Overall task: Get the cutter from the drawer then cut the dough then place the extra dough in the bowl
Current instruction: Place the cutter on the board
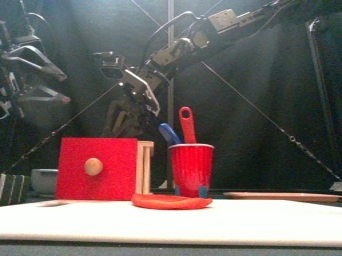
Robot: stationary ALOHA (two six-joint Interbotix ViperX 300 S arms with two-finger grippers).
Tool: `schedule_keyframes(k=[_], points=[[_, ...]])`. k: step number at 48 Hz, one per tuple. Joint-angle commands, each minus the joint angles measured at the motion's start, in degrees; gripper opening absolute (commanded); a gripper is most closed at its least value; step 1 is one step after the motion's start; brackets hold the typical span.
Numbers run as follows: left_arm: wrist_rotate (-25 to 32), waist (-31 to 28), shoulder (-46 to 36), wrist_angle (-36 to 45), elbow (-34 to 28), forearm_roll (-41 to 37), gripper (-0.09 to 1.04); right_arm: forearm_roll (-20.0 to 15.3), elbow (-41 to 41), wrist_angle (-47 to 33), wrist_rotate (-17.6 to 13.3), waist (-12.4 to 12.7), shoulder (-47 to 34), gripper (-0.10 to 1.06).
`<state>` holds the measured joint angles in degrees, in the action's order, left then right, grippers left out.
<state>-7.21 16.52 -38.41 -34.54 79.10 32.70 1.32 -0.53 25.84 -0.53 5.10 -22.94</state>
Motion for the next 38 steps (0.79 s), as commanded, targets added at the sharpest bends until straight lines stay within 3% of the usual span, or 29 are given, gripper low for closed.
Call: schedule_keyframes(k=[1, 24, 38], points=[[0.0, -0.2, -0.1, -0.2, -0.6, -0.1, 0.81, 0.1, -1.6, -0.2, -0.1, 0.3, 1.3, 0.7], [0.0, -0.2, -0.1, -0.2, -0.6, 0.0, 0.81, 0.5, -2.1, 1.8, 0.0, 0.3, -0.3, 0.68], [0.0, -0.2, 0.0, -0.2, -0.4, 1.0, 0.81, 0.6, -2.5, 1.9, 0.0, 0.3, -0.3, 0.58]])
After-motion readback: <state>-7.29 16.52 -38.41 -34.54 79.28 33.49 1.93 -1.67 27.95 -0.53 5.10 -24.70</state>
